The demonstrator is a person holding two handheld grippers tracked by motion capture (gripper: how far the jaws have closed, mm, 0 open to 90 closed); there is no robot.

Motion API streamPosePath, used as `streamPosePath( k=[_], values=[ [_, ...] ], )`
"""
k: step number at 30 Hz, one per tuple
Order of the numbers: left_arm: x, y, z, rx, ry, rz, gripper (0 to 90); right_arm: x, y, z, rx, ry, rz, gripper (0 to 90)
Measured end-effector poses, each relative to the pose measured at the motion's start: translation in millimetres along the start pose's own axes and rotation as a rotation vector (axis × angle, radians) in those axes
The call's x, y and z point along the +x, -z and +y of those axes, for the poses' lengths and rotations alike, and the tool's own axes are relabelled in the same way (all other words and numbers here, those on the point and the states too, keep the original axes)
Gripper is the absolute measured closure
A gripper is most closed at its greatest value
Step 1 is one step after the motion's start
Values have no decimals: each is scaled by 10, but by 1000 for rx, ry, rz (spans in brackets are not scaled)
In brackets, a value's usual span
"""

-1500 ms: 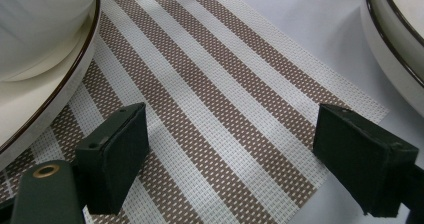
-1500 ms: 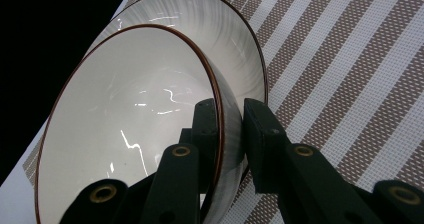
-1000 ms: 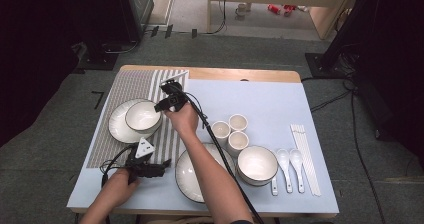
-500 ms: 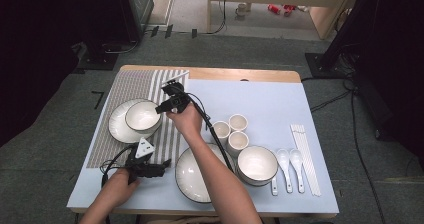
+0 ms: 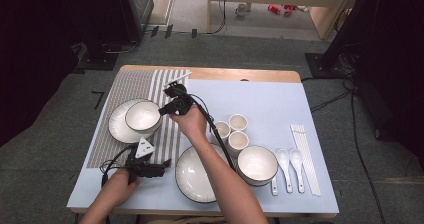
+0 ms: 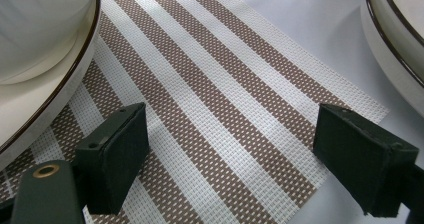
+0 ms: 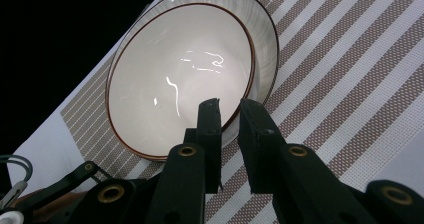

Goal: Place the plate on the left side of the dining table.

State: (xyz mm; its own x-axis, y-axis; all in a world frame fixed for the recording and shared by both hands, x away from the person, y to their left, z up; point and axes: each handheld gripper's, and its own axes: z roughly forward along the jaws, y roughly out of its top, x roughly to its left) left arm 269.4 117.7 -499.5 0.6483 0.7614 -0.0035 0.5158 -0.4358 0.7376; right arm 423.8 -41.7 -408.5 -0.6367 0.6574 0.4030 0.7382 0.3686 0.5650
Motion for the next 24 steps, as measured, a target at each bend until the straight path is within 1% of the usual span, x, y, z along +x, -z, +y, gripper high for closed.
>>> streamPosePath(
  k=[4, 6, 11, 17, 20, 24],
  values=[
    [1, 0, 0, 0, 0, 0, 147, 42, 29, -19, -8, 36, -18, 828],
    [0, 0, 0, 0, 0, 0, 147, 54, 38, -28, -7, 45, -12, 832],
    [0, -1, 0, 0, 0, 0, 147, 71, 35, -75, -2, 63, -5, 843],
    [0, -1, 0, 0, 0, 0, 147, 80, -1, -108, 5, 68, 7, 841],
    [0, -1, 0, 0, 0, 0, 147, 100, -21, -113, 17, 80, 3, 841],
    [0, 0, 0, 0, 0, 0, 147, 115, -39, -115, 17, 93, 2, 829]
  ],
)
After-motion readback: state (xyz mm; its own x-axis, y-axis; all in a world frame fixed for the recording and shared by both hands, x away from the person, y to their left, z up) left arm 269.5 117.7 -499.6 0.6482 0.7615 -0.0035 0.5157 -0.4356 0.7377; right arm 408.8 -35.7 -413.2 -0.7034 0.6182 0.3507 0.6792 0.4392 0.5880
